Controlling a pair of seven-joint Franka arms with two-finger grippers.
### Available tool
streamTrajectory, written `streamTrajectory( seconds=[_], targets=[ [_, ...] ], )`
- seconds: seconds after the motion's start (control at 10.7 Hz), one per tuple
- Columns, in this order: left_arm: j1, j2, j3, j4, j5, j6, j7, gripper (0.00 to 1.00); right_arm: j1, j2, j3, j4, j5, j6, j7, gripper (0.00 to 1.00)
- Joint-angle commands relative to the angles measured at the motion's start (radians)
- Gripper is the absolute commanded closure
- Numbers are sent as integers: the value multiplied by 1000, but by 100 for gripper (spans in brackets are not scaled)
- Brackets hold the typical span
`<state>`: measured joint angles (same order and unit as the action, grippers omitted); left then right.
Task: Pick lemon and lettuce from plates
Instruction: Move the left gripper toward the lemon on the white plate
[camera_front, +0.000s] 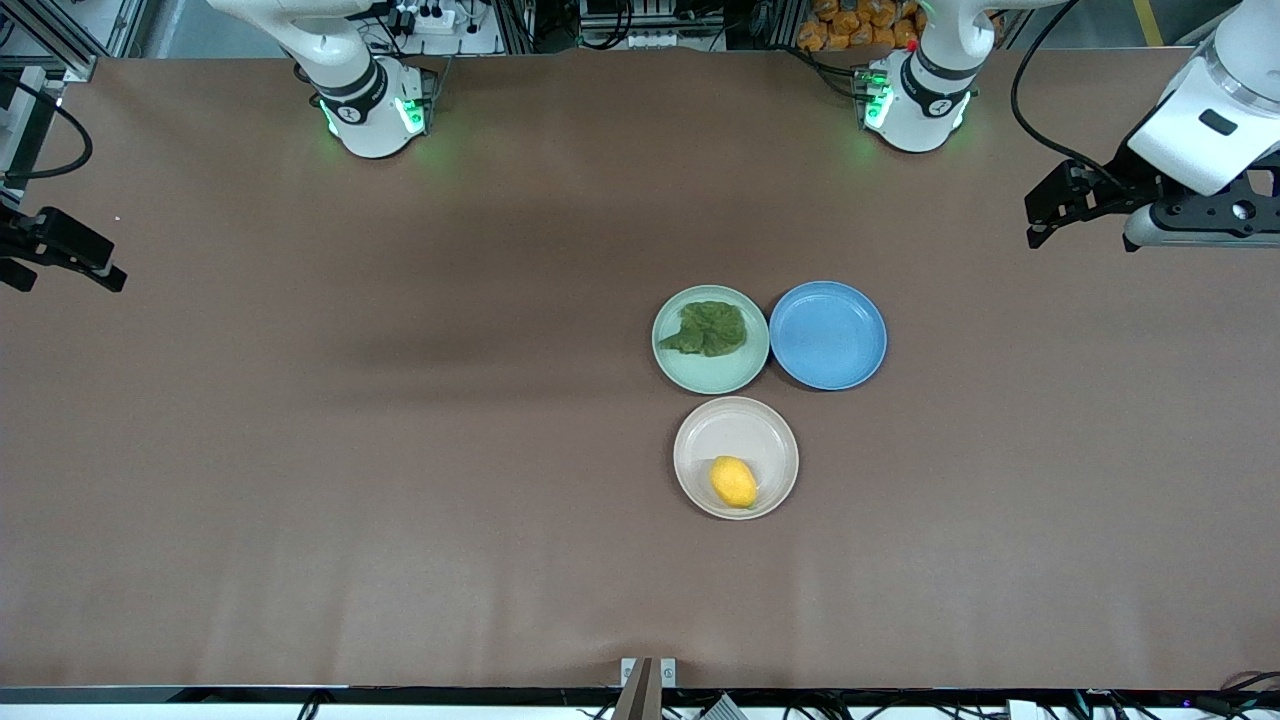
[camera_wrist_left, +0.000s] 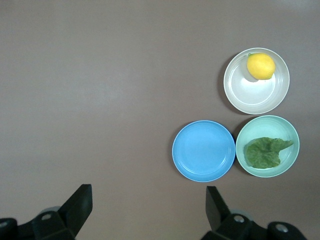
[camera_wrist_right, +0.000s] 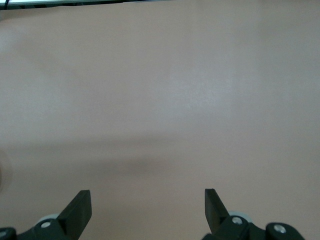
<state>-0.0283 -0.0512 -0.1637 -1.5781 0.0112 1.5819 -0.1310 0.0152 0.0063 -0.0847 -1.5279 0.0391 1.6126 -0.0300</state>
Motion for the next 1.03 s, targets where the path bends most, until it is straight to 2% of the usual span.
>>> streamTrajectory(
  seconds=[0.0, 0.19, 0.56, 0.75, 0.94],
  targets=[
    [-4, 11, -2, 26, -5, -23, -12, 0, -41, -14, 8, -8, 5, -20, -24, 0],
    [-4, 16, -2, 26, -7, -23, -19, 0, -69, -14, 8, -8, 7, -36, -102, 0],
    [-5, 59, -2, 29, -10, -22, -22, 0, -72, -14, 13, 0, 5, -51, -84, 0],
    [-5, 106, -2, 36, -10, -5, -22, 0, -66, -14, 17, 6, 10, -45, -54, 0],
    [-13, 190, -4, 88, -10, 26, -35, 0, -61, -14, 28, 6, 5, -45, -45, 0]
  ],
)
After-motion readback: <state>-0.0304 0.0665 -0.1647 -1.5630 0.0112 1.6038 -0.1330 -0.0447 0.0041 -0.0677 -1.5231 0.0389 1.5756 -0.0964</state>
